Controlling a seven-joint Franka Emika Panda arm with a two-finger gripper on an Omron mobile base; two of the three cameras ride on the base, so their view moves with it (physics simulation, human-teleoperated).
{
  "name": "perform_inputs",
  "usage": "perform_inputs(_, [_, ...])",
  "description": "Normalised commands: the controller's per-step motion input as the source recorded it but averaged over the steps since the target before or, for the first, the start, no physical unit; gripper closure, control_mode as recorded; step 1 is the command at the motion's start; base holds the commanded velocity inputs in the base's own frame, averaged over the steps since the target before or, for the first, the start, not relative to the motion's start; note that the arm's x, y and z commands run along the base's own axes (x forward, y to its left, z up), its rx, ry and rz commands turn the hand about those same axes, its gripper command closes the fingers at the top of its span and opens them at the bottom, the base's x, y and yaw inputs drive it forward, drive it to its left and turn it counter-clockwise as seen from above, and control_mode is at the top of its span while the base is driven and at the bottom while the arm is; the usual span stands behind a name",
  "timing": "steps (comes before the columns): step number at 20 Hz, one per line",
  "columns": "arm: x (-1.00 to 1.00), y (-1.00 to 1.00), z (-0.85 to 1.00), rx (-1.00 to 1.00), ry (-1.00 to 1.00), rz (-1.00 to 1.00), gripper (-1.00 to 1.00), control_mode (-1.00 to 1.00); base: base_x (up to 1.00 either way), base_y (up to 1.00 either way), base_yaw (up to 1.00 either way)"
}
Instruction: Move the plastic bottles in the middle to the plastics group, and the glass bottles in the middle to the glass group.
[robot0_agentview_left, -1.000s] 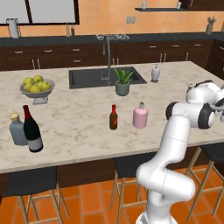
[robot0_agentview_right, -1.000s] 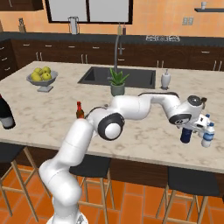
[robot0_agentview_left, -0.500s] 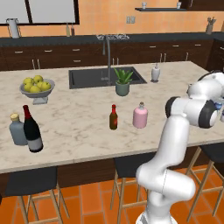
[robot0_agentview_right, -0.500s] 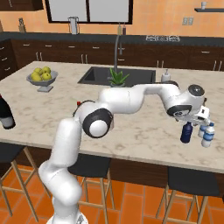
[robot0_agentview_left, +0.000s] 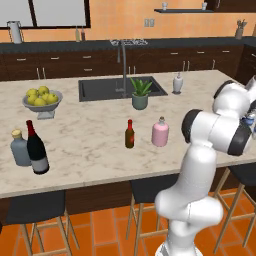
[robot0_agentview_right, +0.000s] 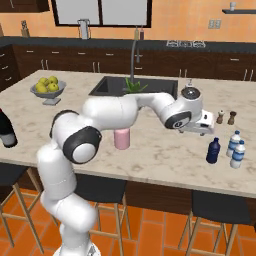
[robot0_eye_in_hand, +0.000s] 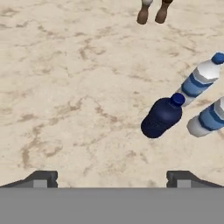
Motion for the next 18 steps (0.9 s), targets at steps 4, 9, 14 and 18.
perform_inputs(4, [0.00,1.00,0.00,-0.10,0.18,0.00,-1.00,-1.00,0.00,0.00,0.00])
perform_inputs(9, [0.00,1.00,0.23,-0.01,0.28,0.05,-1.00,-1.00,0.00,0.00,0.00])
perform_inputs(14, [0.00,1.00,0.28,0.02,0.30,0.22,-1.00,-1.00,0.00,0.00,0.00])
perform_inputs(18, [0.10,1.00,0.00,0.16,0.21,0.38,-1.00,-1.00,0.00,0.00,0.00])
